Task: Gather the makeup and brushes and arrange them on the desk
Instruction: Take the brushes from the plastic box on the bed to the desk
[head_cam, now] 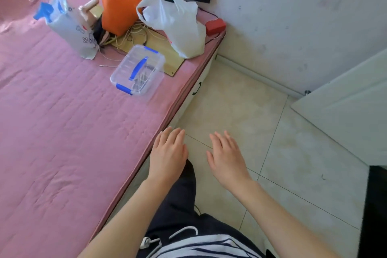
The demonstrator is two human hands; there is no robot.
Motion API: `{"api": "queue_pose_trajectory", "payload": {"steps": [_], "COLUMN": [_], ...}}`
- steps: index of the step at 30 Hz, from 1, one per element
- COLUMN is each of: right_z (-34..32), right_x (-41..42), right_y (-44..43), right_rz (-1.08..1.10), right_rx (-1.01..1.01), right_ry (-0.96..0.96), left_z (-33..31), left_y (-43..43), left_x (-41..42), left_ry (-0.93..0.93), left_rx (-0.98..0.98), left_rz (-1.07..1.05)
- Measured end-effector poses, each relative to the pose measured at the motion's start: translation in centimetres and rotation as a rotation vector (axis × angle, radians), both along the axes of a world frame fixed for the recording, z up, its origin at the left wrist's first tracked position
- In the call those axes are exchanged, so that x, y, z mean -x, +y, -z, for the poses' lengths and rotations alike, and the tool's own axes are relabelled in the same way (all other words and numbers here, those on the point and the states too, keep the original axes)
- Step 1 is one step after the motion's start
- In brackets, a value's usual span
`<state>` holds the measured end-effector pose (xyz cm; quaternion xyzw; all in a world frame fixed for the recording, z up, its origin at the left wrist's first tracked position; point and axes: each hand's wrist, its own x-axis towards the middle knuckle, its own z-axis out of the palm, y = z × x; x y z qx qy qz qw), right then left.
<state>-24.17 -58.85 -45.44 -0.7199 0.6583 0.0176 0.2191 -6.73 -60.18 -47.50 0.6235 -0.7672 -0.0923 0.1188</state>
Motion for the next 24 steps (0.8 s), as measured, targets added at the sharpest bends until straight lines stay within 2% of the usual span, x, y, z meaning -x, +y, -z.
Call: {"api": "queue_pose_trajectory", "payload": {"steps": [10,17,24], "right_z": [-1.1,-0.9,0.1], "right_x": [-1.4,-2.0,-3.7], "right_y": [-16.3,-25.5,-35.2], "right_rz": [0.042,-0.031,-0.247], "right_rx": [0.001,-0.007,-0.021], "right_ry": [-0.01,0.007,0.011], "left_z": [-0.5,-0.1,0.9], "left_y": [-16.1,-23.7,-30.1], "left_x": [-2.9,-4.5,-4.8], "left_ry": [-0.012,-0.022,-0.002], "left_rx": [-0.014,-0.097,-0.132], "left_rz": [0.038,-0.088,-0.287]}}
